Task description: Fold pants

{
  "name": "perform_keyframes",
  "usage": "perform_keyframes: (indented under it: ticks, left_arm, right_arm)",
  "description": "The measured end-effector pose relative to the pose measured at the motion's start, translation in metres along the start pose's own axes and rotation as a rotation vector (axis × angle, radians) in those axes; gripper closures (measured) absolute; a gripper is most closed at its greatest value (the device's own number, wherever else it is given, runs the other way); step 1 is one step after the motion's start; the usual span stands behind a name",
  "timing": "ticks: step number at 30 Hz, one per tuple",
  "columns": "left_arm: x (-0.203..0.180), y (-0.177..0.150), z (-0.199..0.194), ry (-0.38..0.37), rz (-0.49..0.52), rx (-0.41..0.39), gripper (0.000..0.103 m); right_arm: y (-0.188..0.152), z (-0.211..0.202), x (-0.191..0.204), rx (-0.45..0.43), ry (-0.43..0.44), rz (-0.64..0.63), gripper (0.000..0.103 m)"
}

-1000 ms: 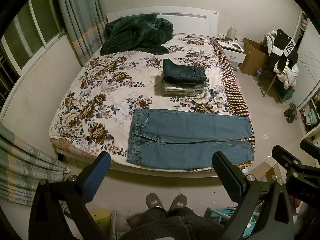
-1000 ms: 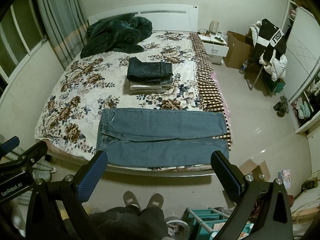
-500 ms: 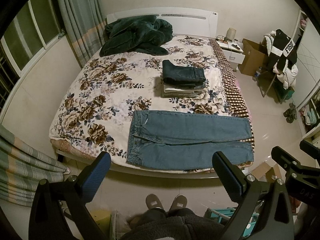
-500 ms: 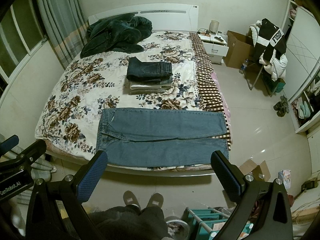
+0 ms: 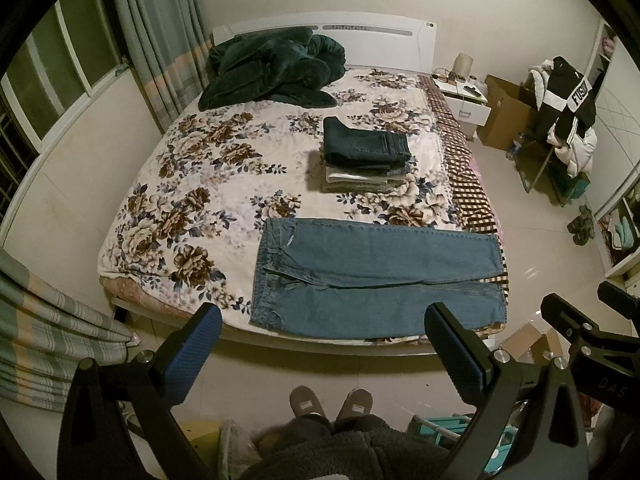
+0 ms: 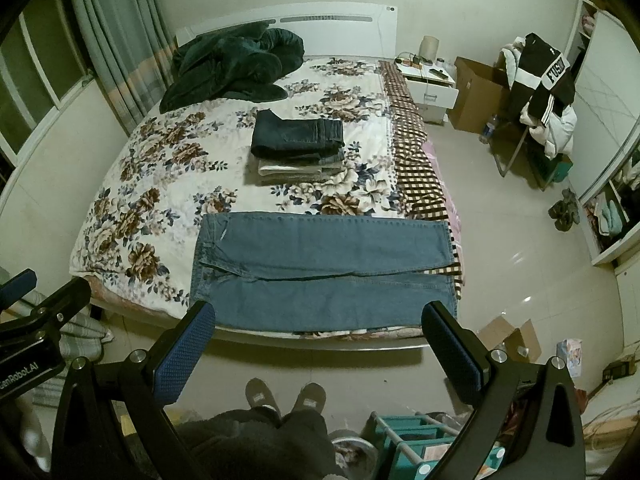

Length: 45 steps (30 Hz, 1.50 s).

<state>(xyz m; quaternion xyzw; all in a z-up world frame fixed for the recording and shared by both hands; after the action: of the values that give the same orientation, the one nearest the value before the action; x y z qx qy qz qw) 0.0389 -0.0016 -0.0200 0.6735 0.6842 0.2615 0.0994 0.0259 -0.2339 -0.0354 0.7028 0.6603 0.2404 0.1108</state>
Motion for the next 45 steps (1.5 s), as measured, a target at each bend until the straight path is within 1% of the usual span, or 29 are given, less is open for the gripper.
perform_keyframes:
  ticks: [3,4,6,7,9,12,14,15,16,17,18,19,21,22,24,25,28,29,32,33,36,41,42,45]
  left_arm:
    - [-0.003,0.004,-0.001,0.000,-0.001,0.006,0.000]
    - [-0.006,0.006,0.000,0.003,-0.001,0.011,0.000]
    - [-0.009,0.006,0.003,0.005,-0.003,0.015,0.000]
    - [-0.013,0.010,0.006,0.010,-0.009,0.014,0.000]
    - [-0.016,0.009,0.015,0.025,-0.017,0.009,0.000]
    - [-0.017,0.024,0.039,0.083,-0.063,-0.015,0.000]
    - [-0.018,0.038,0.055,0.105,-0.097,-0.035,0.000]
    - [-0.018,0.046,0.069,0.136,-0.113,-0.041,0.000]
    - [-0.019,0.049,0.075,0.143,-0.121,-0.045,0.000]
    - [-0.021,0.058,0.092,0.157,-0.133,-0.055,0.000]
    - [-0.022,0.064,0.111,0.190,-0.142,-0.048,0.000]
    - [-0.024,0.063,0.121,0.199,-0.143,-0.037,0.000]
    - [-0.029,0.068,0.159,0.199,-0.161,0.011,0.000]
    - [-0.032,0.069,0.181,0.204,-0.170,0.046,0.000]
    - [-0.036,0.073,0.224,0.206,-0.193,0.095,0.000]
    - [-0.040,0.076,0.253,0.223,-0.201,0.134,0.000]
    - [-0.051,0.085,0.317,0.240,-0.220,0.207,0.000]
    - [-0.055,0.088,0.349,0.243,-0.234,0.243,0.000]
    - [-0.067,0.095,0.416,0.252,-0.265,0.307,0.000]
    - [-0.071,0.098,0.433,0.250,-0.271,0.324,0.000]
    - [-0.085,0.106,0.508,0.266,-0.288,0.378,0.000]
    - [-0.098,0.114,0.605,0.295,-0.285,0.456,0.000]
    - [-0.102,0.111,0.629,0.298,-0.287,0.485,0.000]
    - [-0.104,0.105,0.678,0.303,-0.311,0.557,0.000]
  right_arm:
    - [-0.006,0.009,-0.002,0.010,0.006,0.005,0.000]
    - [-0.005,0.016,-0.016,0.014,0.008,0.004,0.000]
    - [-0.009,0.018,-0.018,0.018,0.008,0.007,0.000]
    - [-0.001,0.024,-0.027,0.021,0.009,0.010,0.000]
    - [0.004,0.032,-0.038,0.024,0.004,0.018,0.000]
    - [0.013,0.054,-0.061,0.019,-0.006,0.050,0.000]
    - [0.022,0.073,-0.079,0.014,-0.008,0.083,0.000]
    - [0.025,0.082,-0.088,0.006,-0.013,0.100,0.000]
    - [0.039,0.098,-0.108,0.008,-0.026,0.123,0.000]
    - [0.045,0.110,-0.119,0.002,-0.026,0.143,0.000]
    - [0.051,0.123,-0.132,-0.008,-0.032,0.170,0.000]
    - [0.058,0.140,-0.148,-0.006,-0.050,0.208,0.000]
    - [0.070,0.171,-0.175,0.003,-0.047,0.280,0.000]
    - [0.074,0.193,-0.194,0.016,-0.048,0.339,0.000]
    - [0.082,0.227,-0.219,0.025,-0.043,0.402,0.000]
    - [0.086,0.253,-0.238,0.031,-0.060,0.439,0.000]
    - [0.094,0.316,-0.278,0.055,-0.079,0.527,0.000]
    - [0.097,0.342,-0.293,0.066,-0.087,0.555,0.000]
    - [0.105,0.416,-0.335,0.089,-0.137,0.615,0.000]
    - [0.106,0.442,-0.349,0.101,-0.136,0.645,0.000]
    - [0.107,0.507,-0.377,0.145,-0.145,0.713,0.000]
    - [0.107,0.604,-0.423,0.197,-0.190,0.781,0.000]
    - [0.108,0.625,-0.432,0.208,-0.192,0.799,0.000]
    - [0.106,0.663,-0.450,0.239,-0.217,0.830,0.000]
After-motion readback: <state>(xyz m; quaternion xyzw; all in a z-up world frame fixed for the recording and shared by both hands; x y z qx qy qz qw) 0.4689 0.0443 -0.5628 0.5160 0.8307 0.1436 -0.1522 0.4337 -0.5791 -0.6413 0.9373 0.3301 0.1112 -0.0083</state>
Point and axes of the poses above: each gripper's, at about its wrist camera, not at the fingertips, and z roughly the way its jaws point, x to its left, y to its top, the point moved 6 cm from there along z, roughly the way its jaws point, and after that the axes turned 13 degrees about y, right-handed, at the moved point
